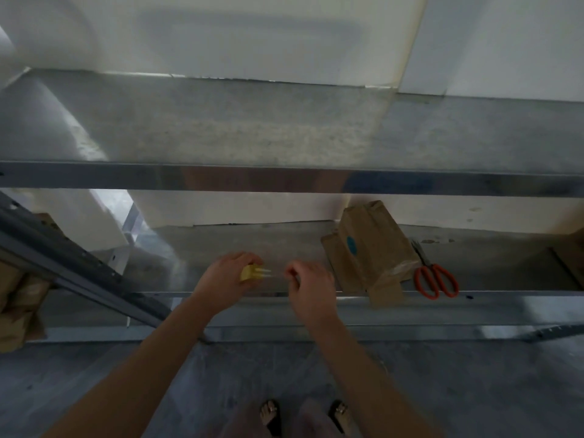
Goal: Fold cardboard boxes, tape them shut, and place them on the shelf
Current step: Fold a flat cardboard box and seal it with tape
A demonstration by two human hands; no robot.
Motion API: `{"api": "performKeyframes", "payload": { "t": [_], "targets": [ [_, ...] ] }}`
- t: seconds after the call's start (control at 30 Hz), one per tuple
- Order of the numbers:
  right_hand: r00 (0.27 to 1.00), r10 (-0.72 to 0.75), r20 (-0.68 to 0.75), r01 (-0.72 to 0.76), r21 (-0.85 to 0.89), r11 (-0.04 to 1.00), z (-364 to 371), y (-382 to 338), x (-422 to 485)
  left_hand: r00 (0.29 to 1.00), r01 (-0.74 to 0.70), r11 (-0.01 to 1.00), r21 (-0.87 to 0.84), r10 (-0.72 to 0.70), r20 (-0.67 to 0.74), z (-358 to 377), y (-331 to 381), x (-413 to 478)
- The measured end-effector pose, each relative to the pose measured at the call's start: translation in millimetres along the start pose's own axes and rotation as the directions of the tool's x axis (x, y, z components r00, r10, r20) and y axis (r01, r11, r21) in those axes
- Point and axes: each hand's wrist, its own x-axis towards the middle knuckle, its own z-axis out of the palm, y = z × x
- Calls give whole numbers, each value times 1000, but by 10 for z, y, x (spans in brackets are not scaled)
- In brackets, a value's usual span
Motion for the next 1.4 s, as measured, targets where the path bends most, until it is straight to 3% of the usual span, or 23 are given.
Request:
{"api": "performKeyframes", "payload": {
  "t": [0.07,0.23,0.37,0.47,0.6,0.73,0.83,1.13,1.3,1.4],
  "targets": [
    [996,66,53,-67,22,997,99,26,33,999,-28,998,50,27,20,64,-104,8],
    [972,203,122,-211,57,976,303,140,98,989,-9,999,-53,17,149,266,-259,13],
    [973,213,87,-222,104,970,369,170,147,990,-141,981,129,143,-1,287,-379,101],
    [965,253,68,-260,131,957,441,179,165,988,-145,972,183,153,-27,318,-410,175],
    [912,359,198,-363,-16,932,516,314,183,991,-136,971,197,130,43,481,-430,160],
    [877,428,218,-408,-135,903,556,405,178,992,-100,981,168,86,92,637,-504,19],
    [865,455,213,-423,-181,888,604,421,201,996,-87,986,142,83,37,619,-493,56],
    [888,407,214,-334,-306,891,633,334,150,997,-79,986,144,75,31,623,-515,78],
    [907,369,203,-324,-222,920,536,374,111,997,-78,991,107,75,37,617,-436,7],
    [961,244,133,-219,-175,960,400,420,11,996,-92,984,152,92,2,581,-307,15]
  ]
}}
